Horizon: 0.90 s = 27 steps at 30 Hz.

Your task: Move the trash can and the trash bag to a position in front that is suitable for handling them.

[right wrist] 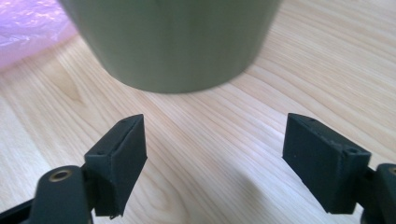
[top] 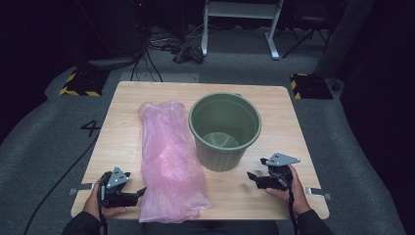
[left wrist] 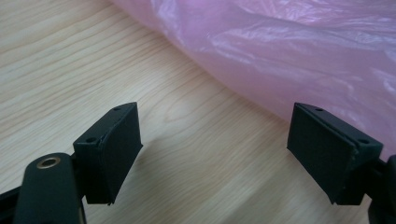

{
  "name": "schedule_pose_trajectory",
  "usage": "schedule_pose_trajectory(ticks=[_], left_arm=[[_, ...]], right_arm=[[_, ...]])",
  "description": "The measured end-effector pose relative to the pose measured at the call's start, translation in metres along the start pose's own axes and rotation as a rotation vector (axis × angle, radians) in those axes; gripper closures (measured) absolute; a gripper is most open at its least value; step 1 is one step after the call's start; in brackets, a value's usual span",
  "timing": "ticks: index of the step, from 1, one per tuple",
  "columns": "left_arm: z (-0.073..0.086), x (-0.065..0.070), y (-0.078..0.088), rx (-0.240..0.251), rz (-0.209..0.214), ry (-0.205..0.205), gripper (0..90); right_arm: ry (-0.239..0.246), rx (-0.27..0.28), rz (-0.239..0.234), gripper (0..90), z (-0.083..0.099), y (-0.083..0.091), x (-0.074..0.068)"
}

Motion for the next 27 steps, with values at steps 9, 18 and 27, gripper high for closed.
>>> schedule_pose_trajectory(ticks=[9, 18, 27], left_arm=[[-0.017, 0.029, -0.014, 0.028, 0.045, -0.03, 19.4], [-0.04, 0.071, -0.035, 0.039, 0.095, -0.135, 19.9], [-0.065, 0.101, -0.065, 0.036, 0.135, -0.187, 21.1]], right_arm=[[-0.075, 0.007, 0.05, 22.9, 0.012, 0.014, 0.03], [-0.094, 0.003, 0.08, 22.9, 0.017, 0.023, 0.039], [-0.108, 0.0, 0.078, 23.0, 0.021, 0.021, 0.044]])
Point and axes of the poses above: each handheld gripper's, and its own axes: y roughly backward along the jaws, z roughly out of its underside, x roughly to its right, the point moved 3 cm from there along -y, roughly forward along the jaws, and after that the axes turned 6 degrees about y, right-handed, at the moved point
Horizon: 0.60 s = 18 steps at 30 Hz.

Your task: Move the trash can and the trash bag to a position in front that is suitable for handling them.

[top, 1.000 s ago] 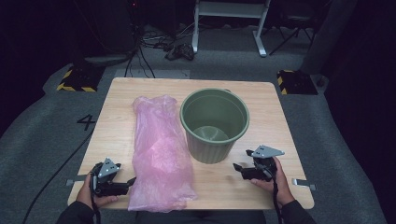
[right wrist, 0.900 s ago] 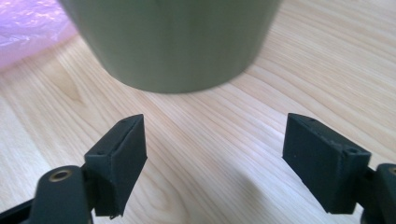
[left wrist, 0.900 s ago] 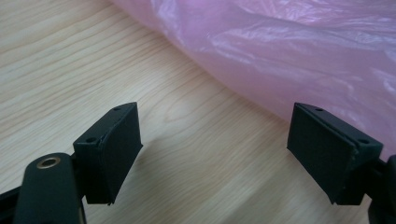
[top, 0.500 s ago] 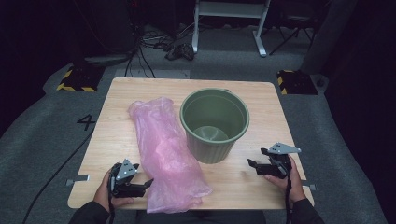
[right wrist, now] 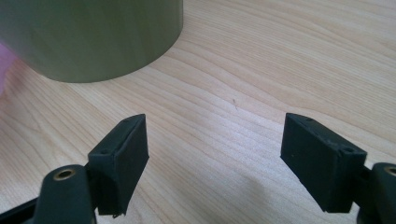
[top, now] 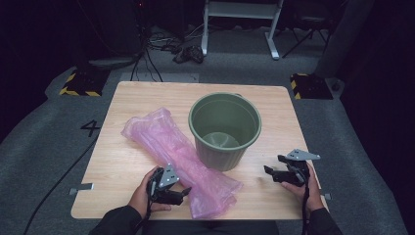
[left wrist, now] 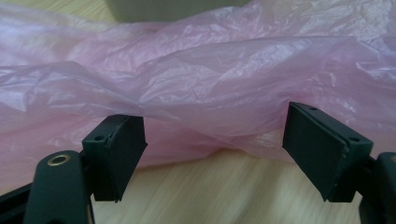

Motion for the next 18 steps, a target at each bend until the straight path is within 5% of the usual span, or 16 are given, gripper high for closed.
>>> schedule_pose_trajectory(ticks=[7, 12, 18], left_arm=[[-0.011, 0.01, -0.016, -0.01, 0.02, -0.032, 21.4], [-0.014, 0.006, 0.011, 0.04, 0.013, -0.044, 18.6], [0.001, -0.021, 0.042, 0.09, -0.032, 0.033, 16.3]], right_arm=[[0.014, -0.003, -0.015, 22.5, 0.001, -0.003, -0.002], [0.029, -0.01, -0.024, 22.2, 0.002, -0.005, -0.005], [0.016, -0.003, -0.046, 20.0, 0.003, -0.005, -0.003]])
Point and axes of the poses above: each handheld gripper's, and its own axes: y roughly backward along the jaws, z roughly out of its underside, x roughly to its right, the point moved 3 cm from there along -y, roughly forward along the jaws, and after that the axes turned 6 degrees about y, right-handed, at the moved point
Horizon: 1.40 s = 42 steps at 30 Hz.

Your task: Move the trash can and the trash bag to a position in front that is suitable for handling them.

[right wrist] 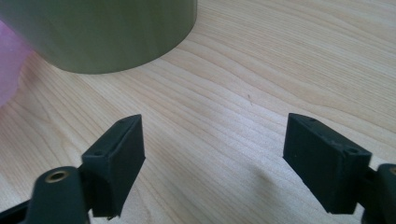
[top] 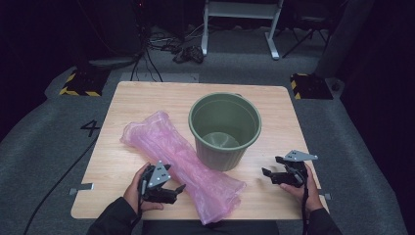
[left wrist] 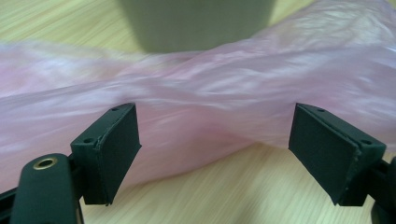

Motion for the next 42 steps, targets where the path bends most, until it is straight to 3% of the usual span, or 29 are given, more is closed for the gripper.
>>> schedule_pose_trajectory(ticks=[7, 10, 13, 17, 19, 20, 21, 27, 29, 35, 39, 42], left_arm=[[0.0, -0.022, 0.004, 0.012, -0.044, 0.014, 16.1], [-0.003, -0.029, 0.004, 0.017, -0.038, -0.005, 16.0], [-0.007, -0.034, 0.011, 0.048, -0.023, -0.001, 16.1], [-0.017, -0.037, 0.033, 0.122, -0.002, 0.004, 16.4], [-0.018, -0.036, 0.034, 0.13, 0.008, 0.013, 16.3], [-0.016, -0.036, 0.029, 0.098, 0.002, -0.005, 16.3], [-0.016, -0.036, 0.029, 0.098, 0.002, -0.005, 16.3], [-0.004, -0.04, 0.005, -0.015, 0.001, -0.021, 17.4], [0.003, -0.047, -0.006, -0.059, 0.037, 0.008, 19.0], [0.013, -0.048, -0.024, -0.124, 0.092, 0.025, 23.2], [0.02, -0.045, -0.036, -0.178, 0.089, 0.014, 25.1], [0.02, -0.046, -0.037, -0.162, 0.073, 0.003, 27.1]], right_arm=[[-0.006, -0.022, -0.002, 18.8, 0.002, -0.004, 0.005], [-0.008, -0.026, -0.006, 18.8, 0.003, -0.005, 0.005], [-0.012, -0.028, -0.004, 18.8, 0.006, -0.004, 0.007], [-0.021, -0.034, -0.008, 19.3, 0.009, -0.002, 0.009], [-0.021, -0.034, -0.007, 19.3, 0.009, -0.002, 0.009], [-0.019, -0.037, -0.007, 19.5, 0.009, -0.003, 0.008], [-0.019, -0.037, -0.007, 19.5, 0.009, -0.003, 0.008], [-0.007, -0.048, -0.008, 19.7, 0.009, -0.005, 0.006], [-0.006, -0.048, -0.011, 19.7, 0.009, -0.005, 0.006], [-0.004, -0.047, -0.015, 20.1, 0.009, -0.005, 0.006], [0.003, -0.049, -0.011, 20.4, 0.009, -0.006, 0.005], [0.002, -0.05, -0.011, 20.5, 0.009, -0.006, 0.005]])
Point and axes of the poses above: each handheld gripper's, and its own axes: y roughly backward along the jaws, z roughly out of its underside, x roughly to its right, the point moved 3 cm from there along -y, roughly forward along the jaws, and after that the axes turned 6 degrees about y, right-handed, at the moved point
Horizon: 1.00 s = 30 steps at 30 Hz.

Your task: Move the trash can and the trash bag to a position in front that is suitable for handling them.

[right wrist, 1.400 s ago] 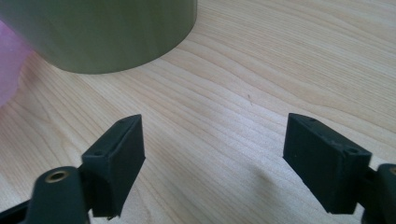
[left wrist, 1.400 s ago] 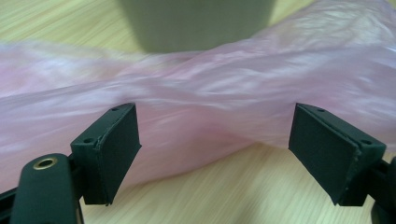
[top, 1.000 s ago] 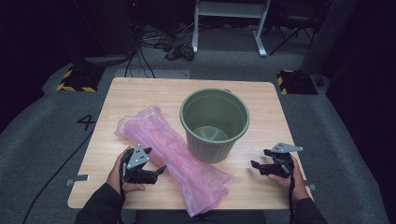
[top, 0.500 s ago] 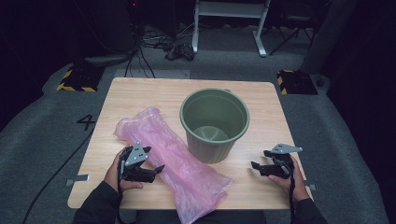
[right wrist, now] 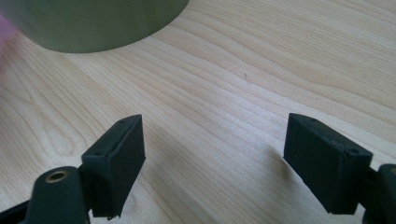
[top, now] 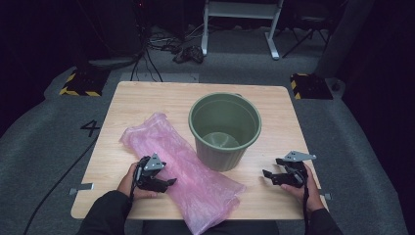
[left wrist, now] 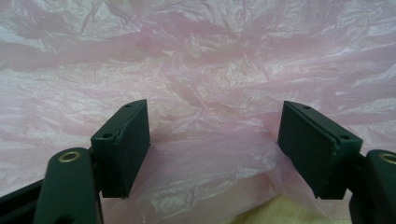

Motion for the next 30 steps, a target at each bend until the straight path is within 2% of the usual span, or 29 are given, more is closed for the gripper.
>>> schedule_pose_trajectory(ticks=[6, 7, 8, 9, 10, 11, 12, 13, 14, 15, 16, 18, 19, 21, 24, 26, 27, 30], left_arm=[[0.0, -0.001, -0.001, 0.019, 0.0, -0.002, 29.6], [0.0, -0.001, 0.0, 0.032, -0.003, 0.006, 33.5], [0.0, -0.002, 0.0, 0.035, -0.013, 0.01, 44.4], [0.0, -0.003, 0.0, 0.04, -0.021, 0.019, 44.4], [0.0, -0.004, 0.001, 0.042, -0.026, 0.022, 48.7], [0.001, -0.004, 0.001, 0.046, -0.028, 0.024, 60.1], [0.001, -0.005, 0.002, 0.048, -0.033, 0.019, 60.1], [0.001, -0.005, 0.002, 0.05, -0.035, 0.013, 65.0], [0.001, -0.005, 0.002, 0.051, -0.038, 0.01, 73.5], [0.001, -0.005, 0.002, 0.051, -0.041, 0.003, 73.5], [0.001, -0.005, 0.002, 0.054, -0.045, 0.0, 80.6], [0.001, -0.005, 0.003, 0.053, -0.074, -0.006, 82.4], [0.002, -0.007, 0.004, 0.052, -0.091, 0.006, 83.9], [0.003, -0.008, 0.004, 0.057, -0.095, 0.01, 84.1], [0.006, -0.013, 0.008, 0.056, -0.131, 0.035, 85.4], [0.012, -0.019, 0.015, 0.058, -0.156, 0.072, 85.7], [0.012, -0.019, 0.015, 0.058, -0.156, 0.072, 85.7], [0.018, -0.026, 0.022, 0.061, -0.187, 0.11, 85.8]], right_arm=[[0.004, -0.003, 0.008, 20.6, 0.0, -0.001, -0.001], [0.009, -0.005, 0.01, 20.7, 0.0, -0.001, -0.001], [0.017, -0.01, 0.015, 20.9, 0.0, -0.002, -0.002], [0.017, -0.01, 0.015, 20.9, 0.0, -0.002, -0.002], [0.021, -0.012, 0.015, 21.0, 0.0, -0.002, -0.003], [0.028, -0.017, 0.019, 21.1, 0.0, -0.003, -0.003], [0.028, -0.017, 0.019, 21.1, 0.0, -0.003, -0.003], [0.03, -0.019, 0.019, 21.3, 0.0, -0.003, -0.004], [0.035, -0.025, 0.022, 21.6, 0.0, -0.004, -0.004], [0.035, -0.025, 0.022, 21.6, 0.0, -0.004, -0.004], [0.037, -0.033, 0.027, 22.0, 0.0, -0.004, -0.004], [0.039, -0.035, 0.027, 22.0, 0.0, -0.005, -0.005], [0.04, -0.036, 0.026, 22.1, 0.0, -0.005, -0.005], [0.039, -0.034, 0.027, 22.2, 0.0, -0.005, -0.004], [0.034, -0.033, 0.027, 22.4, 0.0, -0.004, -0.004], [0.034, -0.032, 0.026, 22.5, 0.0, -0.004, -0.003], [0.034, -0.032, 0.026, 22.5, 0.0, -0.004, -0.003], [0.034, -0.03, 0.024, 22.7, -0.001, -0.004, -0.003]])
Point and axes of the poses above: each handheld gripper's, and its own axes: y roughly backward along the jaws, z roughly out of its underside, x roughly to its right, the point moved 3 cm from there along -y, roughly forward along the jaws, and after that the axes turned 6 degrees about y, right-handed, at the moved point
